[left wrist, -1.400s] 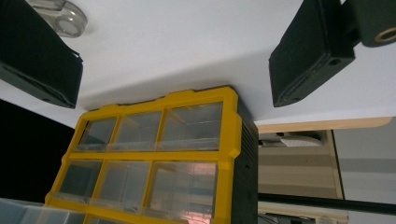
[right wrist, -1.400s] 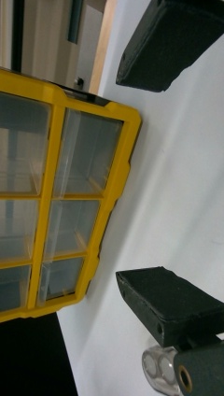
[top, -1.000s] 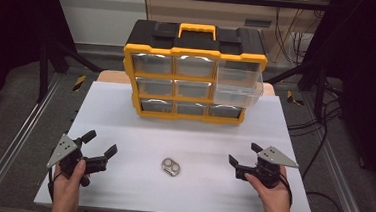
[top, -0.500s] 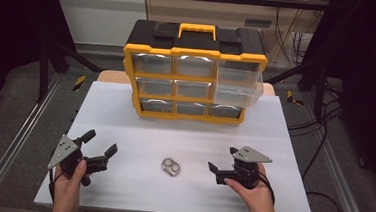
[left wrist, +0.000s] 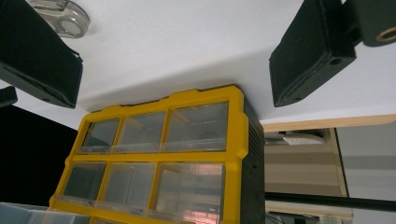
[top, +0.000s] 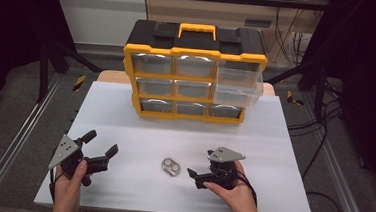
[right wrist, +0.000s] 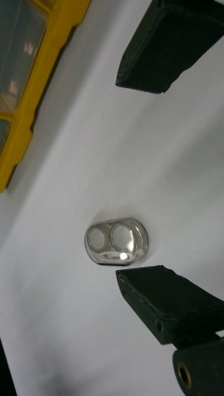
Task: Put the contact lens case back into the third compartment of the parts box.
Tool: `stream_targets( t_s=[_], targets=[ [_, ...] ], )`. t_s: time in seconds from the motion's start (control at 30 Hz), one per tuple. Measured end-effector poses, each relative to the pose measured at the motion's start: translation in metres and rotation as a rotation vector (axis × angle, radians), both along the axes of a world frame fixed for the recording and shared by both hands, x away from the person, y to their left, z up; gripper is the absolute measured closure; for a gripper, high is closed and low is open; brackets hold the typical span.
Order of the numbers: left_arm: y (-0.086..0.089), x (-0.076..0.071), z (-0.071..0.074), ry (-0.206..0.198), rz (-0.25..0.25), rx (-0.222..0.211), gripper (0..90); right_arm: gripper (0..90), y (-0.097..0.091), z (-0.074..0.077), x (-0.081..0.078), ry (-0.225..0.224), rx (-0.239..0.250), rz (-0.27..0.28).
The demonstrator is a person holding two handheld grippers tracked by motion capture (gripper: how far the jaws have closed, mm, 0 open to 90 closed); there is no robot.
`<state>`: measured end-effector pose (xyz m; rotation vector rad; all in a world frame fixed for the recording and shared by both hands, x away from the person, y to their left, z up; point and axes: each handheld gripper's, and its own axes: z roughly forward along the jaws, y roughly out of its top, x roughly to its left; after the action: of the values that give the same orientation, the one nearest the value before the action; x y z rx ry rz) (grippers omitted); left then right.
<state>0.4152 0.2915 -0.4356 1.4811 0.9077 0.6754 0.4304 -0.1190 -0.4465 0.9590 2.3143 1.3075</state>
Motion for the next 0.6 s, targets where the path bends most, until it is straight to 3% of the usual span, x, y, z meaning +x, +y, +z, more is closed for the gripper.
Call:
stream_targets(
  t_s=[0.27,0.6],
  targets=[
    [-0.004,-0.001,0.0,0.001,-0.019,0.014,2.4,8.2,0.025,-0.009,0.0,0.036,-0.066,0.026],
    [-0.005,0.0,0.0,0.004,-0.021,0.018,2.4,9.7,0.045,-0.014,0.001,0.073,-0.105,0.049]
  ],
)
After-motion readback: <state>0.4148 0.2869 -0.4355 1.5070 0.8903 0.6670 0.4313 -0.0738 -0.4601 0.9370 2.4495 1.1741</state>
